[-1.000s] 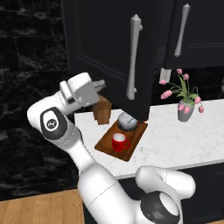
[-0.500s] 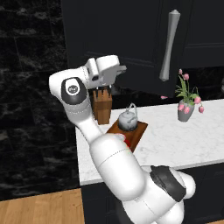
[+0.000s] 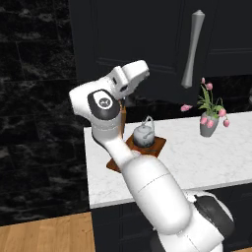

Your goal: Pick the kettle from the counter and place it on the tray. Then pick the mug from the cabinet and place it on the tray. Then close the cabinet doors.

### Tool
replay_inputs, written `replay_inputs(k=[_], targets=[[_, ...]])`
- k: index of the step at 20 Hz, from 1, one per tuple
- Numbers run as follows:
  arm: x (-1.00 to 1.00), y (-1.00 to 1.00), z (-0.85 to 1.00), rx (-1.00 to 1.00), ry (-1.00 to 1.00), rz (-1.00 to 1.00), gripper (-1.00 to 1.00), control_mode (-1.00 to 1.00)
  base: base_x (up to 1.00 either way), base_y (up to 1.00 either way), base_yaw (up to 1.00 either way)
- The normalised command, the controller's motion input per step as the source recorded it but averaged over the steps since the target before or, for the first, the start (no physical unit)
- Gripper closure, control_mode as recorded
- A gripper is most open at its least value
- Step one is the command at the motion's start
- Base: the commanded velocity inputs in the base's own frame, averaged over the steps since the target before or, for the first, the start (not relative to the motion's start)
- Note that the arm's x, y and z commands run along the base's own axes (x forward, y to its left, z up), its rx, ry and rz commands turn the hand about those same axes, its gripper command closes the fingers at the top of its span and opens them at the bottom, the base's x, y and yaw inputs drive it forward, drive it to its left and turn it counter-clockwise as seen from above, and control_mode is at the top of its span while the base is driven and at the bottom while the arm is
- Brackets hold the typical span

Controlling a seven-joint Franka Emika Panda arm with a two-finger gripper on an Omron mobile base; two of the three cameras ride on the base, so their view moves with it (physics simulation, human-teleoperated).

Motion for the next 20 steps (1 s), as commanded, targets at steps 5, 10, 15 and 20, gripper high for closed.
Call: replay_inputs(k=[5,10,15,20], targets=[[0.16,-0.98,0.0,-0.24,0.11,0.47,1.0,-1.0,0.0,0.0,0.0],[0.93,-0.67,-0.01,-0.18,0.32,0.43,1.0,-1.0,0.0,0.0,0.0],[1.0,-0.17,-0.07,-0.11,0.33,0.32,1.0,-1.0,0.0,0.0,0.0],[1.0,-0.05,-0.25,-0.04,0.24,0.26,1.0,-1.0,0.0,0.0,0.0]])
